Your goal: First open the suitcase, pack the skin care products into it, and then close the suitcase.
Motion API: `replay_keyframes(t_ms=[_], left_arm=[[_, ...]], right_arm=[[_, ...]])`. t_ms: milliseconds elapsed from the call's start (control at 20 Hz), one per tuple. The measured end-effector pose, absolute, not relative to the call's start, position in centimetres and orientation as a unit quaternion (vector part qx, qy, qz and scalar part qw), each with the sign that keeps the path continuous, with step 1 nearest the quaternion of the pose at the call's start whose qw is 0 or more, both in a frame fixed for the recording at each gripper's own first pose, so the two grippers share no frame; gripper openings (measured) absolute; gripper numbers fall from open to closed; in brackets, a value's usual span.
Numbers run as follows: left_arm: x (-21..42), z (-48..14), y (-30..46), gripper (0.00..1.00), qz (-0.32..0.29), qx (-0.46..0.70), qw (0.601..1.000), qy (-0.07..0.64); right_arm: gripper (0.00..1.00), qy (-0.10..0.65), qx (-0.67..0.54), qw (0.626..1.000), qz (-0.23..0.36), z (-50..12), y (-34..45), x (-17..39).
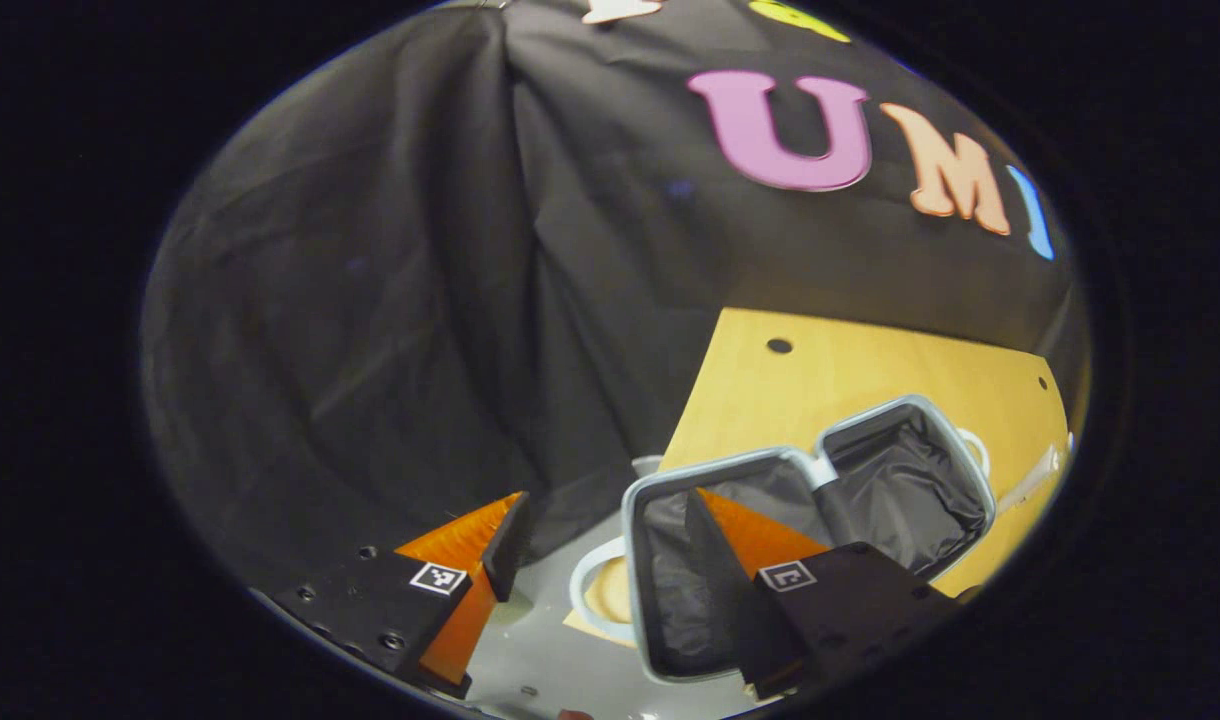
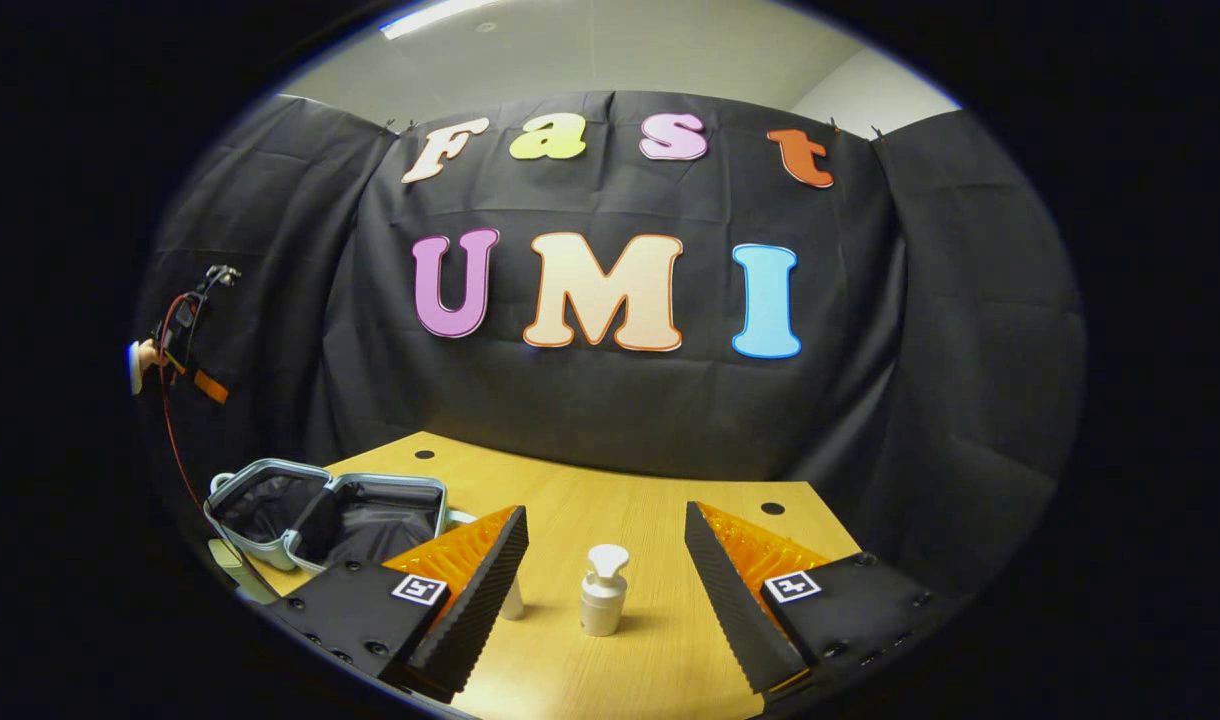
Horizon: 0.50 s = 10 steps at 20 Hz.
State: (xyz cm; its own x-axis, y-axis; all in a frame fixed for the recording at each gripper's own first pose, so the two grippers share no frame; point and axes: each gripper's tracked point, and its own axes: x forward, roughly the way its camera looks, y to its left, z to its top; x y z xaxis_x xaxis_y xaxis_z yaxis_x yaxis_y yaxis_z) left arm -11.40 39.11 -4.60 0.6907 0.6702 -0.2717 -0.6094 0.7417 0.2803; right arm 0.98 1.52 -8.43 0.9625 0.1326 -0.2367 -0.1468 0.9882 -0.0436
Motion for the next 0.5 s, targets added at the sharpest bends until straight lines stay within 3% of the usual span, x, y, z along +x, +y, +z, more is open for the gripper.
replay_keyframes(t_ms=[500], left_arm=[[0.9, -10.8, 15.3, 0.91, 0.156, 0.005, 0.981, 0.114]], right_arm=[[0.99, 0.176, -0.012, 0.976, 0.128, -16.6, 0.5, 4.1]])
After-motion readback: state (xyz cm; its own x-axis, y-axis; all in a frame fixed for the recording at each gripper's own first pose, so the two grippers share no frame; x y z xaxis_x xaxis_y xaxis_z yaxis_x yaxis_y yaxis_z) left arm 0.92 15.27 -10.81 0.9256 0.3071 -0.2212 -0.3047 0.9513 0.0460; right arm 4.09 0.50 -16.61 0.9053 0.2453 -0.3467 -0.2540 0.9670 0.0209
